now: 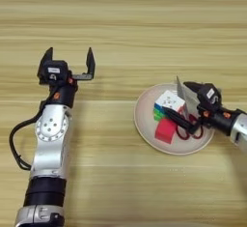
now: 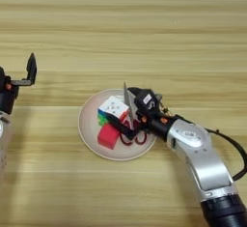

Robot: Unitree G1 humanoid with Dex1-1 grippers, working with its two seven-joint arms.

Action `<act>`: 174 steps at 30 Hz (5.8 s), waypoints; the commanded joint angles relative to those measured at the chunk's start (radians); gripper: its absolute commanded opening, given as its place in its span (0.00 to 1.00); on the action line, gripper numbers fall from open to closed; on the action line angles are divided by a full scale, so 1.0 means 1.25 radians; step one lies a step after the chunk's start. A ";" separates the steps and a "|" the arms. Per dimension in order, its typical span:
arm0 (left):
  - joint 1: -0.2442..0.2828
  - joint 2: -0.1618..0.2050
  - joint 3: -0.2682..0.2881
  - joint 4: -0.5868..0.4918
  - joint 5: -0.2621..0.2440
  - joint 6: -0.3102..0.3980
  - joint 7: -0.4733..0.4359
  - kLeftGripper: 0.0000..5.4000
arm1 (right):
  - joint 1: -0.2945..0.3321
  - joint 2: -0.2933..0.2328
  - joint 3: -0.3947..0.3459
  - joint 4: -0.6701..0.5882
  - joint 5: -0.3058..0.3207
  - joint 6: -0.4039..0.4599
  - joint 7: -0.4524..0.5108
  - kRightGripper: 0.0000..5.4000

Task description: Move the objects on the table

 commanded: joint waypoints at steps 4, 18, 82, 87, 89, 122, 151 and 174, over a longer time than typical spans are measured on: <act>0.008 0.004 -0.005 0.005 0.006 0.000 0.001 1.00 | -0.020 -0.001 0.017 0.017 -0.021 0.012 0.003 1.00; 0.010 0.002 -0.007 0.003 0.003 -0.004 0.000 1.00 | -0.050 0.004 0.027 0.060 -0.042 0.057 -0.010 0.93; -0.001 -0.004 -0.011 0.014 -0.002 -0.017 0.000 1.00 | -0.003 -0.132 -0.311 -0.057 0.061 0.162 -0.046 0.62; -0.001 -0.002 -0.010 0.016 -0.004 -0.018 -0.004 1.00 | 0.010 -0.148 -0.333 -0.019 0.055 0.162 -0.050 0.62; -0.001 -0.001 -0.010 0.016 -0.005 -0.018 -0.004 1.00 | 0.010 -0.152 -0.338 0.005 0.049 0.160 -0.055 0.62; -0.005 0.001 -0.007 0.026 -0.008 -0.023 -0.008 1.00 | 0.009 -0.149 -0.288 0.150 -0.026 0.070 -0.110 0.86; -0.006 -0.006 -0.016 0.028 -0.007 -0.027 -0.001 1.00 | -0.008 0.051 -0.044 -0.213 0.027 0.240 -0.227 1.00; -0.002 -0.012 -0.015 0.028 -0.009 -0.031 0.006 1.00 | 0.008 0.202 0.029 -0.201 -0.131 0.443 -0.472 1.00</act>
